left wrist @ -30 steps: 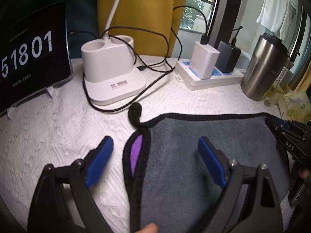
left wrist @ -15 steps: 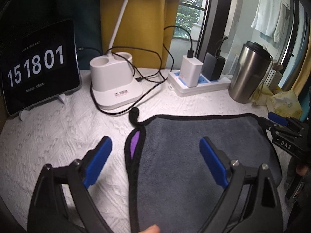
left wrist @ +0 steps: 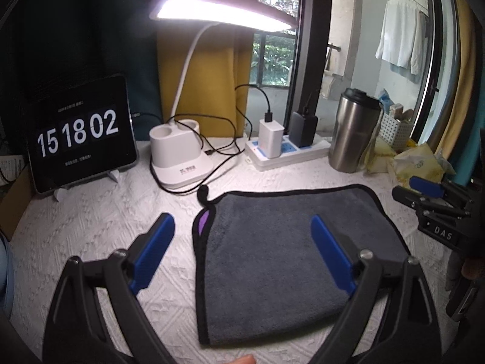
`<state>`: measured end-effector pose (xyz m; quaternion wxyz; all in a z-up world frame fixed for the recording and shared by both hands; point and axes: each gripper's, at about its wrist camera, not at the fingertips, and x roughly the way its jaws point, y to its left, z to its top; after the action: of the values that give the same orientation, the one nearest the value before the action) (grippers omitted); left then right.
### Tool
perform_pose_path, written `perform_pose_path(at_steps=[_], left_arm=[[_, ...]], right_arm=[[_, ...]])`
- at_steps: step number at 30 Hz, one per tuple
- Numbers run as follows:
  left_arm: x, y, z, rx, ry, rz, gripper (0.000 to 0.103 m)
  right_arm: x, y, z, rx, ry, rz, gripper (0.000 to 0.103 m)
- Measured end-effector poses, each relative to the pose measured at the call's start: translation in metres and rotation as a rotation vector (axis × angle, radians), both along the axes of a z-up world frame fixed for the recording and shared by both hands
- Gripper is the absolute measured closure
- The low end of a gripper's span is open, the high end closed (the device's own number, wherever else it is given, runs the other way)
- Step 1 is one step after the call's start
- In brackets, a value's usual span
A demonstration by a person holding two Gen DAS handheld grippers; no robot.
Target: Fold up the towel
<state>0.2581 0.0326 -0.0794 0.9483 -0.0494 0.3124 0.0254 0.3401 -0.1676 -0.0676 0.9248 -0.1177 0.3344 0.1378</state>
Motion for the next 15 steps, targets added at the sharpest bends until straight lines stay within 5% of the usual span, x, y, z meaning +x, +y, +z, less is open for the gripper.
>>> perform_pose_path(at_steps=[15], left_arm=[[-0.053, -0.017, 0.012, -0.028, -0.023, -0.028, 0.011]], right_arm=[[-0.05, -0.006, 0.02, 0.029, -0.044, 0.021, 0.053]])
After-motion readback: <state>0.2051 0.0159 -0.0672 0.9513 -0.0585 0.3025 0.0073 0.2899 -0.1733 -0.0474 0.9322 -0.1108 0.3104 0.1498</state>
